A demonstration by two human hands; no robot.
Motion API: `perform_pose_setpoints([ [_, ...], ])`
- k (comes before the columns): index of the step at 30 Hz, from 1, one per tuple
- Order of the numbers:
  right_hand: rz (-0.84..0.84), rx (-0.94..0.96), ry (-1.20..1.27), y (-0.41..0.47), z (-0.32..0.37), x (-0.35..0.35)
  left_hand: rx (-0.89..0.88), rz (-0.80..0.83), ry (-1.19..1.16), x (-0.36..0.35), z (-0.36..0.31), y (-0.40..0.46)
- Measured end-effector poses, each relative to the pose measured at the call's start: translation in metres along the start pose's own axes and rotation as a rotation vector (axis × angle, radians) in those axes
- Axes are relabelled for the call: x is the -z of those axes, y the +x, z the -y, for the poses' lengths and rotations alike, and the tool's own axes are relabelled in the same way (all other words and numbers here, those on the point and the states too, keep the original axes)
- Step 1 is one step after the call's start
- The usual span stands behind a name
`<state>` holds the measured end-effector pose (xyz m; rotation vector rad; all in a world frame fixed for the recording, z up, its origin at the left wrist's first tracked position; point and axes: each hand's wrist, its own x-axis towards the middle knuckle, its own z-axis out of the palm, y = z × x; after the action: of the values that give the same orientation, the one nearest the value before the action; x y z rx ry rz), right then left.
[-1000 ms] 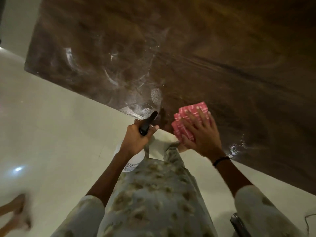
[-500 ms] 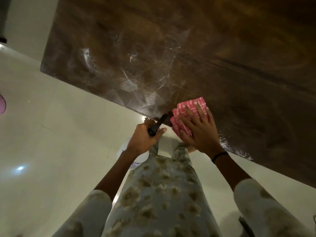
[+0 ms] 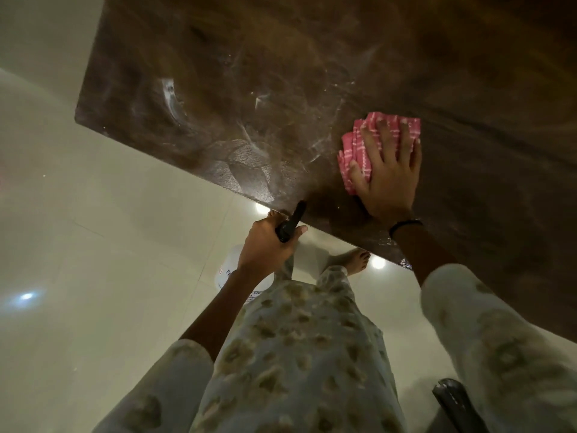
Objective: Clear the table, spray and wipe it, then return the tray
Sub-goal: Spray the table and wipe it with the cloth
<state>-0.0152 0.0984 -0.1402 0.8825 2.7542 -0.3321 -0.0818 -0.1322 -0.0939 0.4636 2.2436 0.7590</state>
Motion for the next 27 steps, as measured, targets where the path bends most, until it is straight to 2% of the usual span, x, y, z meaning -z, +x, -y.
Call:
perform_pose_setpoints([
  [2,-0.017,0.034,0.013,0.003,0.03,-0.005,-0.009,-0.046,-0.007,0.006,0.0,0.003],
  [5,-0.026,0.193,0.053,-0.015,0.068,-0.017,-0.024,-0.051,-0.065,0.019,0.001,0.005],
  [9,0.028,0.412,0.022,-0.055,0.053,-0.029,0.004,-0.089,-0.145,0.035,0.0,0.007],
  [11,0.034,0.38,0.007,-0.062,0.03,-0.027,0.017,-0.098,-0.137,0.041,0.001,0.011],
  [14,0.026,0.163,-0.011,-0.044,0.014,-0.015,0.001,-0.066,-0.149,0.048,0.004,0.016],
  [18,-0.031,-0.015,0.043,-0.002,0.048,-0.008,-0.034,-0.039,-0.13,0.053,0.012,0.023],
  [20,-0.047,0.003,0.061,0.009,0.076,-0.011,-0.039,-0.052,-0.124,0.057,0.014,0.027],
  [23,-0.053,0.14,0.061,-0.001,0.112,-0.019,-0.045,-0.087,-0.111,0.064,0.013,0.033],
  [27,-0.005,0.33,0.059,-0.042,0.104,-0.032,-0.056,-0.089,-0.095,0.073,0.015,0.036],
])
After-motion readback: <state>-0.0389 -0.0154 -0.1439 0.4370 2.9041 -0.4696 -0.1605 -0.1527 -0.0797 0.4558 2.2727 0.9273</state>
